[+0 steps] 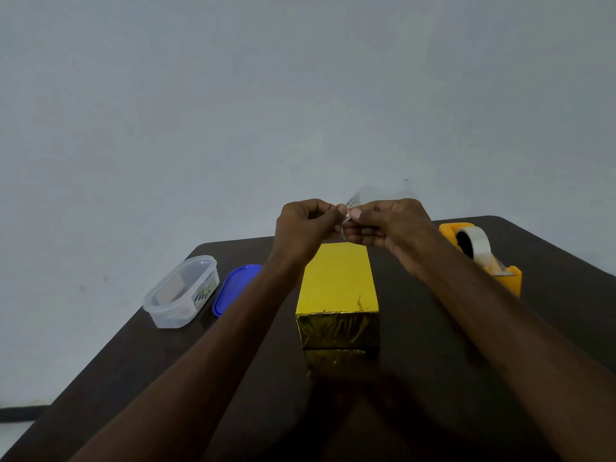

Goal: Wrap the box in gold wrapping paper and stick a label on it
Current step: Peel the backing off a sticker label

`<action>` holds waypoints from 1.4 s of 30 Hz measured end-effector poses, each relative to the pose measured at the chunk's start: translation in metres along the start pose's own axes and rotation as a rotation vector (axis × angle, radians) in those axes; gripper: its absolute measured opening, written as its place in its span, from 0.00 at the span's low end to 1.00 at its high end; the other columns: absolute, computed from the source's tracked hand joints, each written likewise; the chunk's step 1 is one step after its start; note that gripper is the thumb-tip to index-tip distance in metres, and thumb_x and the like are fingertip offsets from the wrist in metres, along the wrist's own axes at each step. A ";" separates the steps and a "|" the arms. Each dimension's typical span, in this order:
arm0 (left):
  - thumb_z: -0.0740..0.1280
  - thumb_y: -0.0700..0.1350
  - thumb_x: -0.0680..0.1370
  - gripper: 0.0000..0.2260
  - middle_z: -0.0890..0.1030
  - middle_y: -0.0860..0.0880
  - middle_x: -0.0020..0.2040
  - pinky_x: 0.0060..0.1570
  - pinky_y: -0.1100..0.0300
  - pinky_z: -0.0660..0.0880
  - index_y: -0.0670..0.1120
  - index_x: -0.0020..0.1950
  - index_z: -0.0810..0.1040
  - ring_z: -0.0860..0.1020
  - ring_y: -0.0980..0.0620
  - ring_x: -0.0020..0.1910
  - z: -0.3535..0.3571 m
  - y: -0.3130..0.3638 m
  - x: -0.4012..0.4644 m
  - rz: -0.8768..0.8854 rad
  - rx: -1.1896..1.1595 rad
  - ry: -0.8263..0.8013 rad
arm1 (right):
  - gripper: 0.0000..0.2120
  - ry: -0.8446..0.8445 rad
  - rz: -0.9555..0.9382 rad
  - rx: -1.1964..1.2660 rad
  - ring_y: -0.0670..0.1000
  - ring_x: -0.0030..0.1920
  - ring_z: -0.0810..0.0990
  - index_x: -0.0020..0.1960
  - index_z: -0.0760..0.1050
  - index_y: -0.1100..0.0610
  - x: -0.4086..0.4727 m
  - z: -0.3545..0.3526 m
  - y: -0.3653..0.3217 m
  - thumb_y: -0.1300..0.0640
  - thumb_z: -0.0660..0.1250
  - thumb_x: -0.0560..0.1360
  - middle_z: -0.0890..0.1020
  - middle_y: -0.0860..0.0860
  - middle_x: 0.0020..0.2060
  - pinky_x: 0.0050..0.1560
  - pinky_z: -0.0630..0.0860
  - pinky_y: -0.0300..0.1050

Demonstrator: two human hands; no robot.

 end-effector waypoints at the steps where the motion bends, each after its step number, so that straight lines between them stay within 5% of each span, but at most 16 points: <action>1: 0.70 0.47 0.77 0.12 0.84 0.45 0.36 0.40 0.61 0.78 0.38 0.44 0.83 0.82 0.52 0.36 0.000 0.001 -0.001 -0.005 -0.014 -0.002 | 0.10 0.011 -0.020 -0.035 0.58 0.41 0.85 0.52 0.80 0.71 0.000 0.000 -0.001 0.64 0.69 0.76 0.84 0.65 0.43 0.43 0.83 0.45; 18: 0.70 0.38 0.76 0.08 0.84 0.41 0.37 0.40 0.57 0.82 0.32 0.46 0.81 0.83 0.48 0.36 -0.052 -0.017 -0.011 -0.242 0.008 0.025 | 0.03 0.143 -0.069 -0.245 0.53 0.34 0.82 0.45 0.81 0.63 -0.002 -0.003 0.006 0.66 0.69 0.76 0.84 0.62 0.38 0.37 0.82 0.41; 27: 0.71 0.33 0.74 0.07 0.81 0.37 0.34 0.30 0.60 0.80 0.29 0.48 0.80 0.81 0.50 0.27 -0.094 -0.073 -0.038 -0.562 0.075 0.162 | 0.08 0.198 -0.143 -0.339 0.52 0.32 0.82 0.46 0.83 0.58 0.004 -0.005 0.015 0.67 0.67 0.74 0.83 0.56 0.31 0.38 0.81 0.45; 33: 0.72 0.34 0.72 0.05 0.83 0.40 0.31 0.36 0.53 0.83 0.33 0.44 0.78 0.84 0.46 0.30 -0.103 -0.109 -0.055 -0.749 0.263 0.132 | 0.09 0.164 -0.176 -0.325 0.53 0.33 0.83 0.44 0.83 0.63 0.004 0.005 0.015 0.66 0.65 0.77 0.83 0.57 0.33 0.38 0.83 0.45; 38: 0.72 0.47 0.72 0.09 0.78 0.51 0.26 0.26 0.63 0.70 0.40 0.41 0.81 0.77 0.55 0.24 -0.101 -0.093 -0.050 -0.502 0.942 0.010 | 0.06 0.116 -0.202 -0.394 0.56 0.38 0.83 0.46 0.82 0.62 0.006 0.011 0.016 0.66 0.66 0.77 0.84 0.59 0.38 0.44 0.83 0.50; 42: 0.70 0.48 0.75 0.11 0.81 0.47 0.33 0.35 0.60 0.72 0.42 0.38 0.82 0.80 0.48 0.36 -0.082 -0.049 -0.035 -0.156 0.891 0.029 | 0.04 0.137 -0.280 -0.575 0.49 0.34 0.81 0.45 0.83 0.59 0.006 0.012 0.011 0.59 0.71 0.75 0.83 0.51 0.35 0.42 0.81 0.49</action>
Point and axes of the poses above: each hand's wrist, its own x-axis towards the middle knuckle, its own z-axis out of the palm, y = z × x, the point moved 6 cm from there along x, towards the middle knuckle
